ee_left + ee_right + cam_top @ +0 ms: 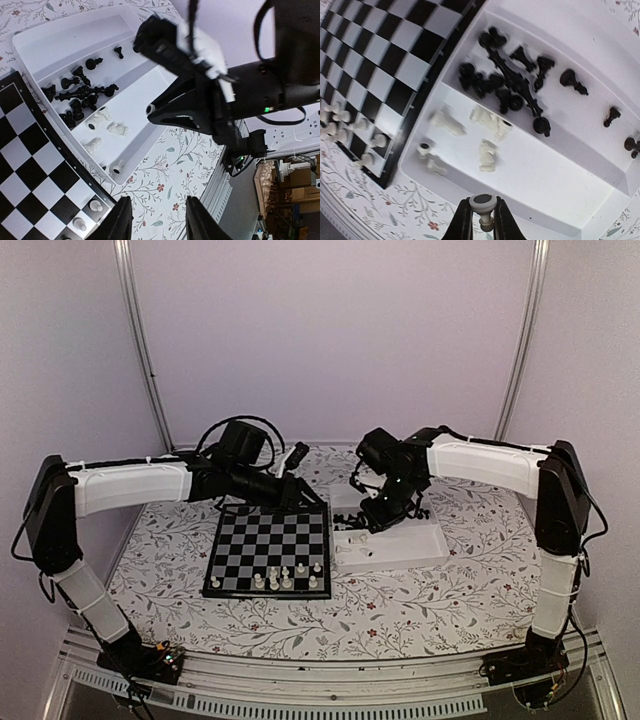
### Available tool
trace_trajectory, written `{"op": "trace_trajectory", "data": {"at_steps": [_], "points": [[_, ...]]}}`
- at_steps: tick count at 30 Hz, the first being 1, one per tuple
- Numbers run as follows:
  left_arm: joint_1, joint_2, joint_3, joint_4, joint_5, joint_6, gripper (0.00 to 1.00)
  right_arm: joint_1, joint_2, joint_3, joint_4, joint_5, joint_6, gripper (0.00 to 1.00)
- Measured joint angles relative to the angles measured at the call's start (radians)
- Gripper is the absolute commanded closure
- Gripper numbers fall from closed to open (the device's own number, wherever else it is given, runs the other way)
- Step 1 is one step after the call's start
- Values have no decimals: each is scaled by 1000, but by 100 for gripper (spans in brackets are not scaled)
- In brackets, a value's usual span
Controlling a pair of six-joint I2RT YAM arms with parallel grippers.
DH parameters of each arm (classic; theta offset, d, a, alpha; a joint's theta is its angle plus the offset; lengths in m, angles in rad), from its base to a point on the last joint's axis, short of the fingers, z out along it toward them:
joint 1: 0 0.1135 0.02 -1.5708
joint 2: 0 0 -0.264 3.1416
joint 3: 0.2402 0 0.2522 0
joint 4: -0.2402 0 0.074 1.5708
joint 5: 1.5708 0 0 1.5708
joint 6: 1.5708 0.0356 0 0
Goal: Set up the chess pieces on the board
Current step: Place the chess piece in the storage box, then pick up the chess piece from the storage box.
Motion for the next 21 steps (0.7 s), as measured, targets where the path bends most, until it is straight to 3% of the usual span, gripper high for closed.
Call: {"op": "trace_trajectory", "data": {"at_steps": [3, 7, 9, 16, 21], "points": [[1, -25, -11, -18, -18, 7, 60, 0, 86, 16, -111, 100, -29, 90], [2, -49, -17, -36, -31, 18, 60, 0, 180, 17, -216, 215, -58, 69], [3, -53, -17, -43, -34, 24, 60, -1, 198, 19, -236, 238, -64, 64], [5, -53, -17, -61, -37, 27, 60, -40, 190, 44, -204, 179, -84, 59], [5, -53, -18, -63, -37, 27, 60, -67, 132, -40, -164, 140, -68, 60]]}}
